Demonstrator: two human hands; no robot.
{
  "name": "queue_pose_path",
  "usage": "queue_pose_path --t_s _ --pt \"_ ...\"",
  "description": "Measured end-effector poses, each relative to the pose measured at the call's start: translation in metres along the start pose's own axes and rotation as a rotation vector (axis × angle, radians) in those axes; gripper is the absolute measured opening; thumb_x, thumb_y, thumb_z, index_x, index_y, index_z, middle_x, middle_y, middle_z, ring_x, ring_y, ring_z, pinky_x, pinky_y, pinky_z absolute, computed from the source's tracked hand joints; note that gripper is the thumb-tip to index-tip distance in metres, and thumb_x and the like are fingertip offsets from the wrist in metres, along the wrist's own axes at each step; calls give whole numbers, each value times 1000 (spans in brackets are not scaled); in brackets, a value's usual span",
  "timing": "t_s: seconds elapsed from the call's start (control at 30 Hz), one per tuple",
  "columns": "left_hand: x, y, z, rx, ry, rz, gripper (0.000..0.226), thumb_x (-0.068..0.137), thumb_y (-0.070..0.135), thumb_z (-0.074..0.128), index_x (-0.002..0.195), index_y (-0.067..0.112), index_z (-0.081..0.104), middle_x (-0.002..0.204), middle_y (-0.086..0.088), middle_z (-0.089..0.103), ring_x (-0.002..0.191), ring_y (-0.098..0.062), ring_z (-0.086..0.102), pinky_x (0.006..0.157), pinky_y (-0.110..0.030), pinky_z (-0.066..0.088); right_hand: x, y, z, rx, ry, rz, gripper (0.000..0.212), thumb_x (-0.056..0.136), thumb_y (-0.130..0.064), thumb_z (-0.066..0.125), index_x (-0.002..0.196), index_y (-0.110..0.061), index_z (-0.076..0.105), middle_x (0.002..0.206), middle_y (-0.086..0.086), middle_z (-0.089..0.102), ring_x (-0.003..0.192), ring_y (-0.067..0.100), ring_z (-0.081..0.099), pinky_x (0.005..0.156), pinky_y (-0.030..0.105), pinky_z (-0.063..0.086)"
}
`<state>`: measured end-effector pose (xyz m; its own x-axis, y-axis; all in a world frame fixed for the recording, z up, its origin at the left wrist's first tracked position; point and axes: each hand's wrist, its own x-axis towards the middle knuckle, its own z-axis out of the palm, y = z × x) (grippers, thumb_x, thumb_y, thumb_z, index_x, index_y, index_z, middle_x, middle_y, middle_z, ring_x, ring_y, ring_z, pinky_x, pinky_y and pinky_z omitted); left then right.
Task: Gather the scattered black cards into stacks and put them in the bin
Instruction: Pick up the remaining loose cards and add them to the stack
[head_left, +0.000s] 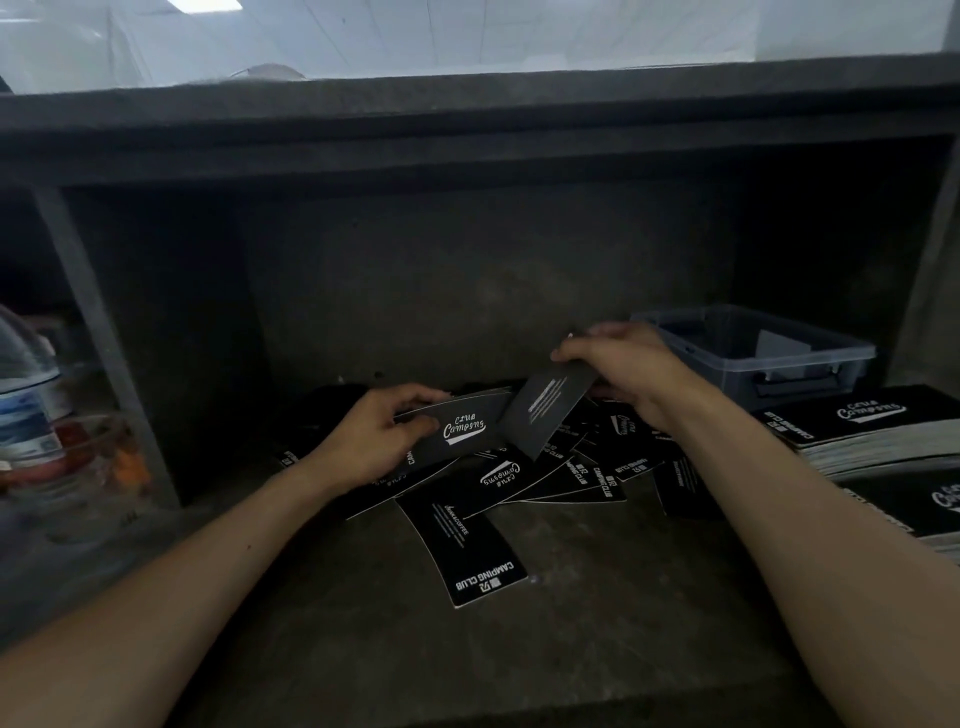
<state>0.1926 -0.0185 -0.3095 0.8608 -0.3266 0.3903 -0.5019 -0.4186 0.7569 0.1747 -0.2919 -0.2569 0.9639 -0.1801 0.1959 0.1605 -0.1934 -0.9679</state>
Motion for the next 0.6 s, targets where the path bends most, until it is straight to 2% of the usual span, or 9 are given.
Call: queue_pose_path --t_s 0.1,0.17,0.27,0.33,0.4,0.47,0.53,0.57,0.6 --pt "0 1 1 21 1 0 30 96 -1 60 112 22 69 100 9 74 84 6 68 76 -11 52 1 1 10 56 53 -228 23 59 -24 71 53 -23 49 90 14 74 88 27 71 78 42 56" --pt "0 1 1 35 0 -4 29 96 -1 59 114 20 69 100 8 74 83 5 67 75 -10 51 -2 7 20 -109 79 -346 27 62 -26 65 47 -21 43 84 21 70 86 32 68 76 45 53" --pt "0 1 0 55 16 -14 29 96 0 60 117 17 69 103 5 73 88 -1 67 78 -11 51 -8 6 24 -232 225 -615 30 70 -24 61 55 -17 37 70 15 61 72 23 64 65 39 49" --pt "0 1 -1 71 20 -9 29 96 1 60 119 16 68 105 3 73 91 -5 66 81 -14 51 -11 -1 19 -208 372 -799 28 70 -22 57 56 -18 33 73 2 60 75 17 63 66 37 50" --pt "-1 2 -1 74 15 -9 29 96 0 60 117 17 68 104 2 73 90 -4 66 81 -15 51 -14 -1 19 -300 378 -880 29 70 -22 57 56 -22 32 78 -4 61 79 12 63 70 36 51" --pt "-2 3 0 61 9 -8 30 96 -1 59 114 20 68 102 4 73 88 -3 66 80 -13 51 -18 6 30 -507 171 -770 30 74 -30 64 57 -24 40 86 -2 63 85 14 63 76 37 51" --pt "-2 4 1 60 13 -7 27 98 1 57 110 21 70 100 7 74 89 -3 66 81 -11 50 -21 14 42 -684 -178 -498 37 72 -57 70 65 -23 59 100 -5 62 95 10 60 84 32 49" --pt "-2 3 1 29 19 -24 24 100 6 54 107 22 71 99 8 75 91 -3 67 81 -10 50 -23 16 46 -683 -339 -373 45 66 -69 68 72 -24 68 107 -11 60 100 3 58 87 27 48" --pt "-2 3 1 -38 16 -53 22 103 14 52 105 22 73 98 8 76 93 -4 68 82 -10 51 -24 17 46 -620 -452 -269 49 66 -73 68 81 -26 73 113 -15 58 102 -1 57 88 23 47"
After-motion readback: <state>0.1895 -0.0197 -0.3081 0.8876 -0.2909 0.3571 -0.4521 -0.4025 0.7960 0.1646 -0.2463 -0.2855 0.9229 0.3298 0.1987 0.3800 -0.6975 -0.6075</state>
